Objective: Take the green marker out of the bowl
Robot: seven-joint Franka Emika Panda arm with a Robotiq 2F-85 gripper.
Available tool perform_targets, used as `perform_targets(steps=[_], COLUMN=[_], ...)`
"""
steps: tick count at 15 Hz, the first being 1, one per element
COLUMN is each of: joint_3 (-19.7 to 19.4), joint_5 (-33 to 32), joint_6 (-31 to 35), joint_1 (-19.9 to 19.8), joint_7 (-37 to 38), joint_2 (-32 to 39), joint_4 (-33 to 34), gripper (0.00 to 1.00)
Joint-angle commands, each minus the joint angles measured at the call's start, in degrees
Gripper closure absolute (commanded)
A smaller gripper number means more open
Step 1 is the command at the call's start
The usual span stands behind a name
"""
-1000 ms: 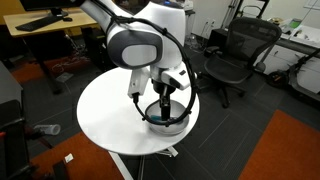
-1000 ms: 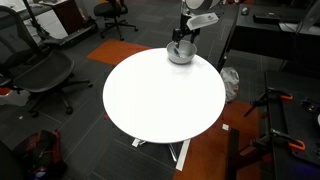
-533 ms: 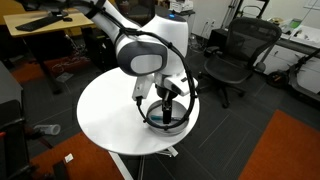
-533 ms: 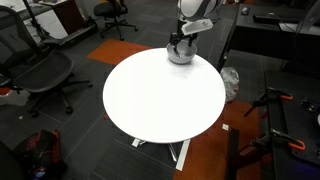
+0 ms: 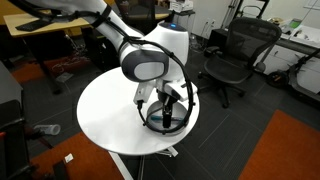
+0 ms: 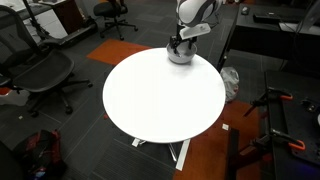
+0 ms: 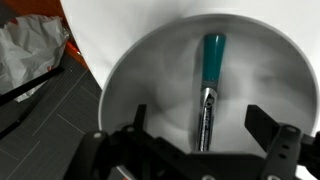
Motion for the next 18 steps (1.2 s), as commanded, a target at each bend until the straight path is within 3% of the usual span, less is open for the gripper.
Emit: perform_targets(steps=[1,3,4,6,15,18], joint_3=[-1.4,-1.6,-1.6,-1.6,-2.0,-2.2], joint_5=[0.0,-0.2,-0.2,-0.2,-0.2,-0.3], joint_6=[-1.1,-1.2,-1.2,-1.2,-1.4,-1.5], joint_1=[1.5,1.8,1.9,2.1,2.5,2.3], joint_7=[2.1,2.2,2.2,2.2,2.0,1.4], joint_2=[1.8,2.4,2.7,3.2,4.1,2.0], joint_4=[2.4,2.9,3.2,3.6,4.5,2.9], gripper=[0.0,0.01,0.25,0.32,0.99,0.95])
